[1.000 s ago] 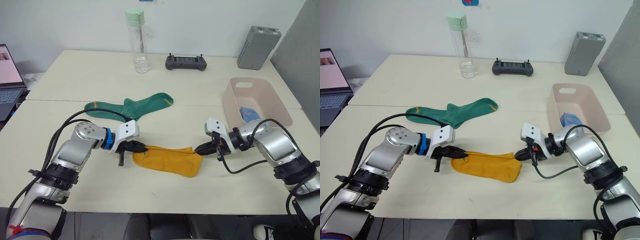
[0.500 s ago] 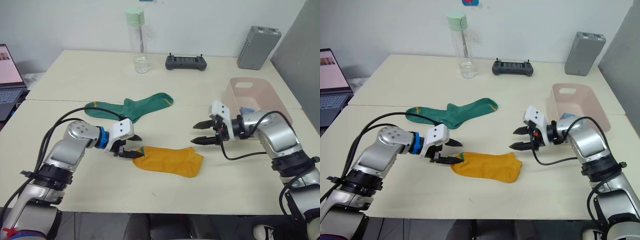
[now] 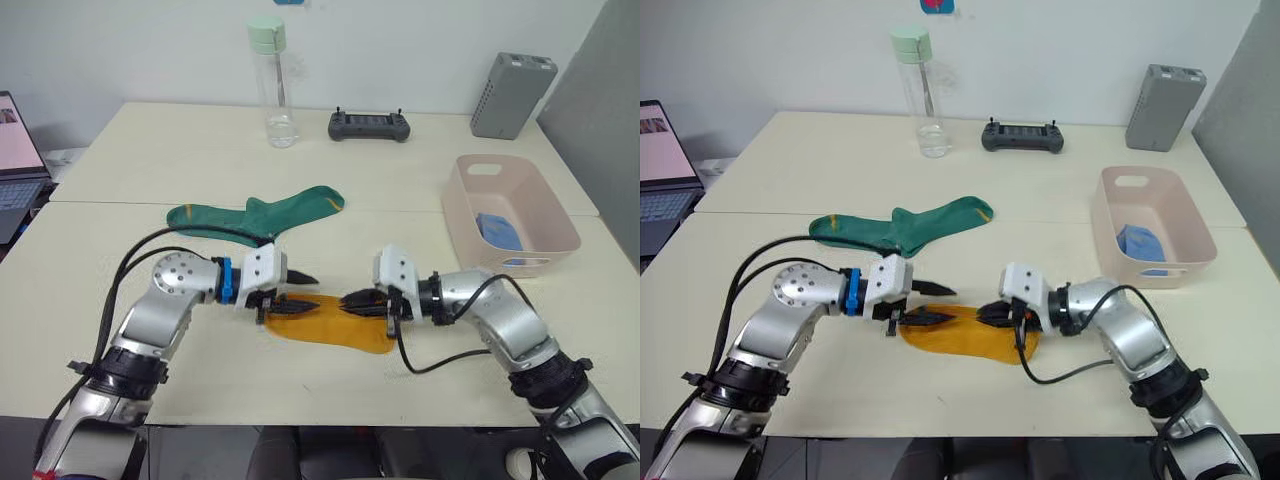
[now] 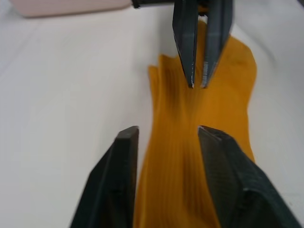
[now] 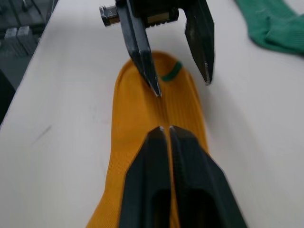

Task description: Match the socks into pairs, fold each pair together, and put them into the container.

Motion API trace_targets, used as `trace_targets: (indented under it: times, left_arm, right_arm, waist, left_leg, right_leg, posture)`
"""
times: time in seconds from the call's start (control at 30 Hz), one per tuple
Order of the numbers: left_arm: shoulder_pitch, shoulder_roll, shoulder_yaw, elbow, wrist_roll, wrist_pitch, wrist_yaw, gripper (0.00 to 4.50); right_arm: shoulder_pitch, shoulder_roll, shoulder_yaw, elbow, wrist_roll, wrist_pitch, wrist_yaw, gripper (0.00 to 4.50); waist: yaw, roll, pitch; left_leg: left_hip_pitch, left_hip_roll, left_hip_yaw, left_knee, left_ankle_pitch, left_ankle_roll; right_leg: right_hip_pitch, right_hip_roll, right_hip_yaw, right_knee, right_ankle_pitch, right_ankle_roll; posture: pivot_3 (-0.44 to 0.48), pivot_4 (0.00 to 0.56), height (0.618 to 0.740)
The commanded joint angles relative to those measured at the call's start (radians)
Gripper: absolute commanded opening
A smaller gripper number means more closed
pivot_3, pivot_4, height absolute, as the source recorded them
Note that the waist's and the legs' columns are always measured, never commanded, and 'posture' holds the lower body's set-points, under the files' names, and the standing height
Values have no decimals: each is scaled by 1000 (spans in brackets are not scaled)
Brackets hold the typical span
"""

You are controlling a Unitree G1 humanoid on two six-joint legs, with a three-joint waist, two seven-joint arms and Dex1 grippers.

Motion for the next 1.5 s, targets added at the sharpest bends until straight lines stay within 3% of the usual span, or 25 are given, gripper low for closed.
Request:
trace_targets:
  times: [0.03, 0.1, 0.13, 0.3, 0.47, 0.63, 0.73, 0.9, 1.07, 1.2, 1.37, 1.5]
  left_arm:
    - [20, 34, -7, 63, 63, -117, 1, 699]
    - [25, 39, -3, 117, 86, -157, 15, 43]
    - [25, 40, -1, 140, 93, -173, 22, 15]
    - [40, 52, 17, 207, 92, -214, 32, 15]
    - [70, 72, 53, 129, 27, -171, 9, 15]
    - [85, 55, 61, 7, -25, -84, 22, 15]
    - [100, 49, 38, 9, 13, -66, 47, 15]
    - [130, 109, 41, 61, 75, -129, 34, 15]
    - [140, 123, 86, 55, -2, -107, 16, 15]
    - [178, 129, 123, -65, -81, -15, 14, 15]
    - [207, 132, 154, -145, -109, 33, 39, 0]
    - [196, 121, 142, -160, -105, 42, 49, 0]
  right_arm:
    - [40, -40, 18, 19, -60, -97, 7, 0]
    - [66, -66, 13, 42, -83, -137, 11, 0]
    - [76, -77, 8, 50, -92, -154, 13, 0]
    - [93, -148, -22, 107, -129, -255, 25, 0]
    - [102, -202, -81, 41, -60, -225, 79, 0]
    - [87, -111, -106, -53, 49, -89, 44, 0]
    - [104, -78, -53, -47, 6, -75, 34, 0]
    - [141, -154, -36, -3, -68, -122, 59, 0]
    - [177, -242, -96, -48, -24, -117, 97, 0]
    - [211, -205, -229, -163, 159, 84, 35, 0]
    - [259, -119, -312, -219, 223, 249, -134, 1174]
    - [281, -82, -266, -171, 163, 234, -208, 2593]
  waist:
    - [1, 0, 0]
    - [3, 0, 0]
    - [4, 0, 0]
    - [4, 0, -1]
    - [3, 0, -1]
    - [0, 0, -1]
    - [1, 0, -1]
    - [3, 0, -1]
    - [4, 0, -1]
    - [3, 0, -1]
    - [2, 0, -1]
    - [2, 0, -1]
  left_leg:
    - [0, 0, 0, 0, 0, 0]
    - [0, 0, 0, 0, 0, 0]
    - [0, 0, 0, 0, 0, 0]
    - [6, 0, 1, 0, 0, 0]
    - [12, 0, 2, 0, 0, 0]
    - [12, 1, 2, -1, 0, 0]
    - [11, 1, 2, -2, 0, 0]
    - [10, 0, 3, -2, 0, 0]
    - [11, 0, 3, -2, 0, 0]
    - [11, 1, 3, -2, 0, 0]
    - [11, 1, 2, -3, 0, 0]
    - [10, 1, 3, -3, 0, 0]
  right_leg:
    - [0, 0, 0, 0, 0, 0]
    - [0, 0, 0, 0, -1, 1]
    - [0, 0, 0, 0, -1, 1]
    - [5, 0, 1, 0, -2, 2]
    - [10, 0, 3, 0, -5, -2]
    - [10, 0, 3, 0, -3, 0]
    - [10, 0, 2, 0, -3, 1]
    - [8, 0, 3, -2, -3, 1]
    - [9, -1, 3, -1, -6, -5]
    - [9, -1, 4, -1, -6, -5]
    - [9, 0, 3, -1, -4, -1]
    - [8, 0, 3, -2, -7, -5]
  posture:
    - [0, 150, 740]
    - [0, 150, 740]
    - [0, 150, 740]
    - [0, 150, 740]
    - [0, 150, 740]
    - [0, 150, 740]
    - [0, 150, 740]
    - [0, 150, 740]
    - [0, 150, 740]
    - [0, 150, 740]
    - [0, 150, 740]
    - [0, 150, 740]
